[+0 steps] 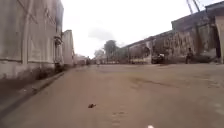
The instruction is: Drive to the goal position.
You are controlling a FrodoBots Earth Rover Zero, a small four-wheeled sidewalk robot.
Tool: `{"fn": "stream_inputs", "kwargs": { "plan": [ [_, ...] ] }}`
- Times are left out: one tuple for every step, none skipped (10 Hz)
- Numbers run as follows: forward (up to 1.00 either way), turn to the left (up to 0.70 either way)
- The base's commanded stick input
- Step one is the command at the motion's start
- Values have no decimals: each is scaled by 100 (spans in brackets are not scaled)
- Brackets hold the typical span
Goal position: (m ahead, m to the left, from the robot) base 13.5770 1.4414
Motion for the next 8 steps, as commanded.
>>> {"fn": "stream_inputs", "kwargs": {
  "plan": [
    [70, 5],
    [70, 4],
    [70, 6],
    [70, 13],
    [70, -10],
    [70, -26],
    [70, -32],
    [70, -25]
  ]
}}
